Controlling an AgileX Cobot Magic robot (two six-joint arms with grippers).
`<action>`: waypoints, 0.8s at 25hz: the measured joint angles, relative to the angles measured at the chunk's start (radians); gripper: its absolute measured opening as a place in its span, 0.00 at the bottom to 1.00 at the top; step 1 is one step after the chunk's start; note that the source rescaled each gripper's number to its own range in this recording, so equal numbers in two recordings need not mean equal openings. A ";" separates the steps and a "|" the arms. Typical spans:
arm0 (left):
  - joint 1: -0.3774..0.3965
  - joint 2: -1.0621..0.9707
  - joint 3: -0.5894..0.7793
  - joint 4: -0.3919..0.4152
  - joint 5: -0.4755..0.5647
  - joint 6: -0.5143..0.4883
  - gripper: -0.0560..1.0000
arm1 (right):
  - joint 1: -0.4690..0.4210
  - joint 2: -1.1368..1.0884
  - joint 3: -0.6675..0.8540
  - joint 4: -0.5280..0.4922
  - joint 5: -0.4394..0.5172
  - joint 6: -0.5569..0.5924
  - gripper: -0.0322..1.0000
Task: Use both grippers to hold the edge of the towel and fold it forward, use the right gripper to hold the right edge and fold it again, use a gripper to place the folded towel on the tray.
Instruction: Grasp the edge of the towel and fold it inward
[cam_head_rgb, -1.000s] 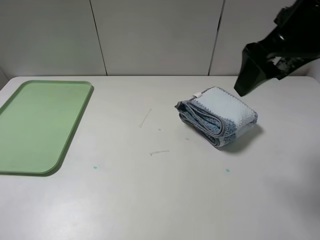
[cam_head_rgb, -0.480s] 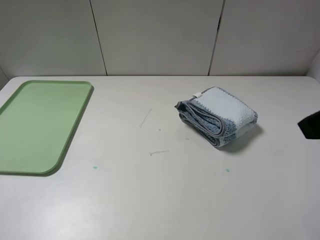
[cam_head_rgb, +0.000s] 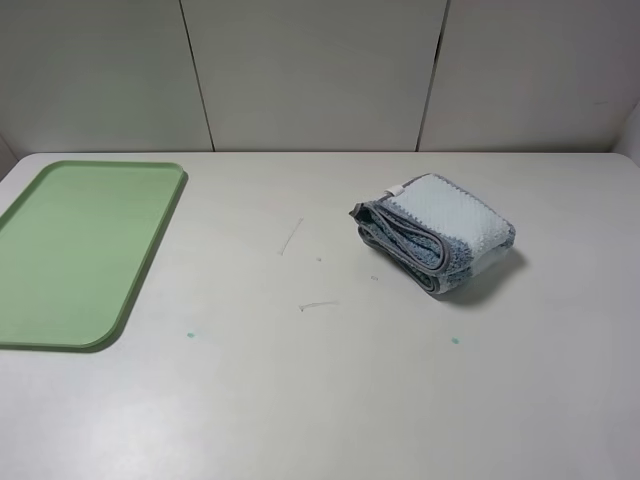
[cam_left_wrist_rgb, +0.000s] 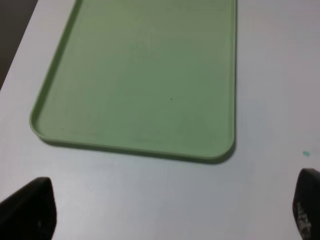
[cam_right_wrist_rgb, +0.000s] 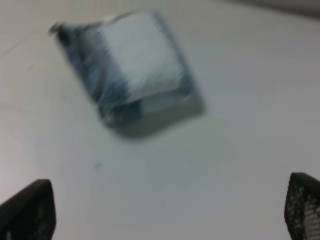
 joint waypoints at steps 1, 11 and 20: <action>0.000 0.000 0.000 0.000 0.000 0.000 0.94 | -0.018 -0.046 0.026 -0.011 -0.030 0.000 1.00; 0.000 0.000 0.000 0.000 0.000 0.000 0.94 | -0.069 -0.199 0.193 -0.019 -0.101 0.000 1.00; 0.000 0.000 0.000 0.000 0.000 0.000 0.94 | -0.070 -0.200 0.194 0.004 -0.102 0.000 1.00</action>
